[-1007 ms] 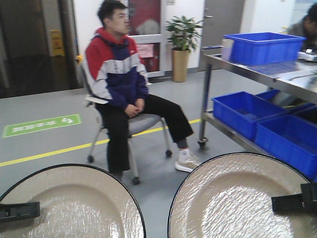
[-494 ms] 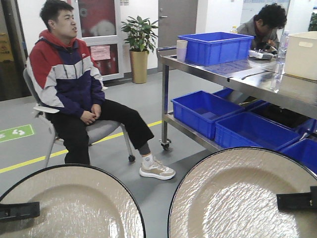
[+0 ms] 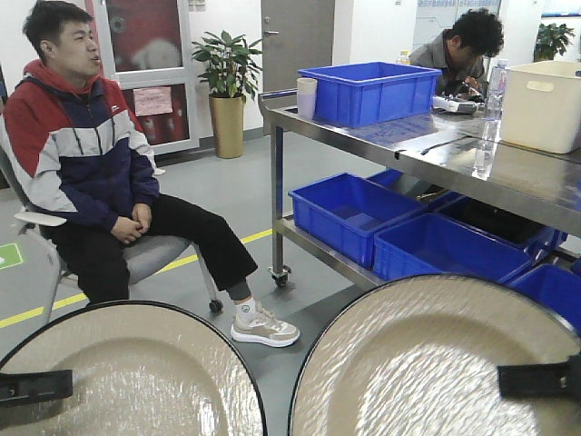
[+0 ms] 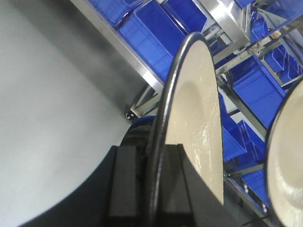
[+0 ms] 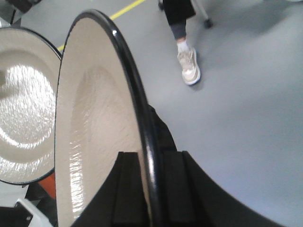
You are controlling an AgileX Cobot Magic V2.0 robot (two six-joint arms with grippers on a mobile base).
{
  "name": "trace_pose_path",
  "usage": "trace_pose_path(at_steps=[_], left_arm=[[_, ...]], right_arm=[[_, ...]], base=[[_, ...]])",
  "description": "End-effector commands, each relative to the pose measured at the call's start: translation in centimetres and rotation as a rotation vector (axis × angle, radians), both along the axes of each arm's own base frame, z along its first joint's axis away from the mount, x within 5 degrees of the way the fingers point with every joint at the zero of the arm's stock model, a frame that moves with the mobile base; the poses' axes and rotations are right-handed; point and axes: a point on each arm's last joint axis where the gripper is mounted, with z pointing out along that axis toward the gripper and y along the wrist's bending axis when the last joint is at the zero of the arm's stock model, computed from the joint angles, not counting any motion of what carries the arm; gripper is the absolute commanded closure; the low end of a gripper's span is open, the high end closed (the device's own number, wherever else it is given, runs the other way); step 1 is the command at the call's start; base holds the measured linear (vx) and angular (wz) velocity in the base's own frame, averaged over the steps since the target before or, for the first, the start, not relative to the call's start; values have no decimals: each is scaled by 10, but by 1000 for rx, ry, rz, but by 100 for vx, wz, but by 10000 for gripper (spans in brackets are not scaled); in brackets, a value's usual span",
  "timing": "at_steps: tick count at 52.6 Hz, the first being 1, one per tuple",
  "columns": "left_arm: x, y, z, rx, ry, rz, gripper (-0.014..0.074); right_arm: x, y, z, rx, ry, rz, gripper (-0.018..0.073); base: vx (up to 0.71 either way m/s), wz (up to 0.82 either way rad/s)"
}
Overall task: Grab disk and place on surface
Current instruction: 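Hold both plates while the base drives to the steel table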
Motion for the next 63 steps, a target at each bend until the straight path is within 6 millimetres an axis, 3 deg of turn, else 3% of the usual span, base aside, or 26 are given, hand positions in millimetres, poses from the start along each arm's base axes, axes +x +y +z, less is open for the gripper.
trace_pose_path(at_steps=[1,63], left_arm=[[-1,-5,23,-118,-75,13,601],[-1,-5,23,-118,-75,13,601]], right_arm=[[7,3,14,96,-50,-21,568],[8,4,12,99,-34,-9,568]], base=[[23,-6],[32,0]])
